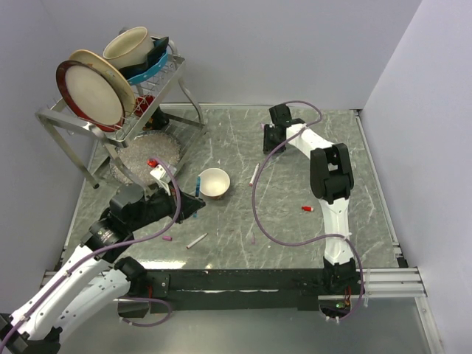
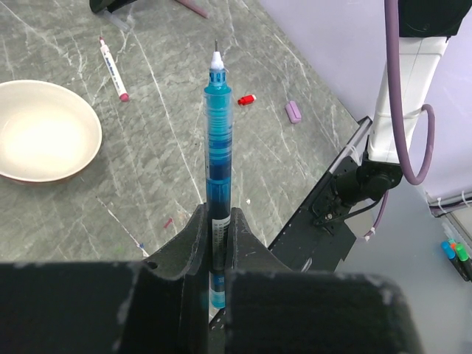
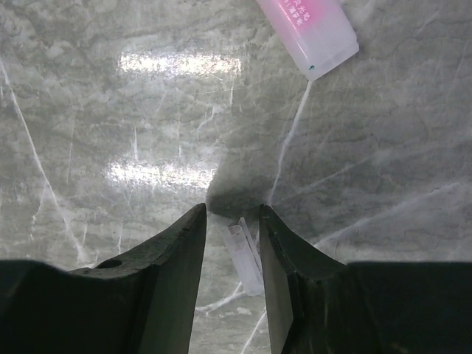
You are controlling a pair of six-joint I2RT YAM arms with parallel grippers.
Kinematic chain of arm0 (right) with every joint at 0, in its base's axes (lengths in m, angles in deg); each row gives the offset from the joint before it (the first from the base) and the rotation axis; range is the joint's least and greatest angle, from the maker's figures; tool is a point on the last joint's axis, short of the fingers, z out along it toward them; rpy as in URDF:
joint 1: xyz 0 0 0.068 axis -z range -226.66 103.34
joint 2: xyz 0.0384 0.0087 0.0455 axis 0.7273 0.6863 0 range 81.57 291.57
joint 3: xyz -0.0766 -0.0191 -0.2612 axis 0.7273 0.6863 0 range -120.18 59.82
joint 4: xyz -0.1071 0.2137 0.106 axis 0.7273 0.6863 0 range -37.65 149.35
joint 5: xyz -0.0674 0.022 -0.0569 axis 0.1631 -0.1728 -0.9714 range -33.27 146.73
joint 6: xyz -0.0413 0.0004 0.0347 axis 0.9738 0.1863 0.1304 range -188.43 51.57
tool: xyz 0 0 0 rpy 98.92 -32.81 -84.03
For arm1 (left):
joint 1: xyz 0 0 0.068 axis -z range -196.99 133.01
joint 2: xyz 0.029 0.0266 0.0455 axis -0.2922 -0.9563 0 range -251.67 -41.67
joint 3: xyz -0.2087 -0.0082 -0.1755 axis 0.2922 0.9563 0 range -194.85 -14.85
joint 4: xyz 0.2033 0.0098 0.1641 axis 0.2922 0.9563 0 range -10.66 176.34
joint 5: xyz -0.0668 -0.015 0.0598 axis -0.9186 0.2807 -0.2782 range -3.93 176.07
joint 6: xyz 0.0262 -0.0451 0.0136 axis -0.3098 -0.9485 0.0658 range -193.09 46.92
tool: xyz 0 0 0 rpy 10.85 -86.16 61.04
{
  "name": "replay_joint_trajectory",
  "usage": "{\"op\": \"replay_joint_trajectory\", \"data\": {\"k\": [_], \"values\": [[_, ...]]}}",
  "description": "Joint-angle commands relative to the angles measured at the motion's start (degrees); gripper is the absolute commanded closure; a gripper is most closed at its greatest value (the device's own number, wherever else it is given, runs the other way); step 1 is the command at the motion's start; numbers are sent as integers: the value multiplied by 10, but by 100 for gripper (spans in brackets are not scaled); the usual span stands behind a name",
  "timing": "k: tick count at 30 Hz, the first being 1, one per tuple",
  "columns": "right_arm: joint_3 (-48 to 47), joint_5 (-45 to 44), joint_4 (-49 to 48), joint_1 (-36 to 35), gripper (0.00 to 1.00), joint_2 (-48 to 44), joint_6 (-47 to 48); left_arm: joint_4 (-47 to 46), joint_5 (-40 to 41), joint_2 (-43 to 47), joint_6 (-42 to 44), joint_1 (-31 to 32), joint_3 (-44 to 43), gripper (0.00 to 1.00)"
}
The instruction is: Insert the pens into the pen caps
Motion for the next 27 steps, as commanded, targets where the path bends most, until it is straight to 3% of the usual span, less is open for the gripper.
{"op": "replay_joint_trajectory", "data": {"k": [1,16,27], "values": [[23,22,4,-7,58,-19,23,-7,5,8,5,2,-4,99],[55,35,9,-39,54,-40,54,-4,7,19,4,2,-2,99],[104,21,6,-55,57,-75,53,-3,11,24,3,2,-1,99]]}}
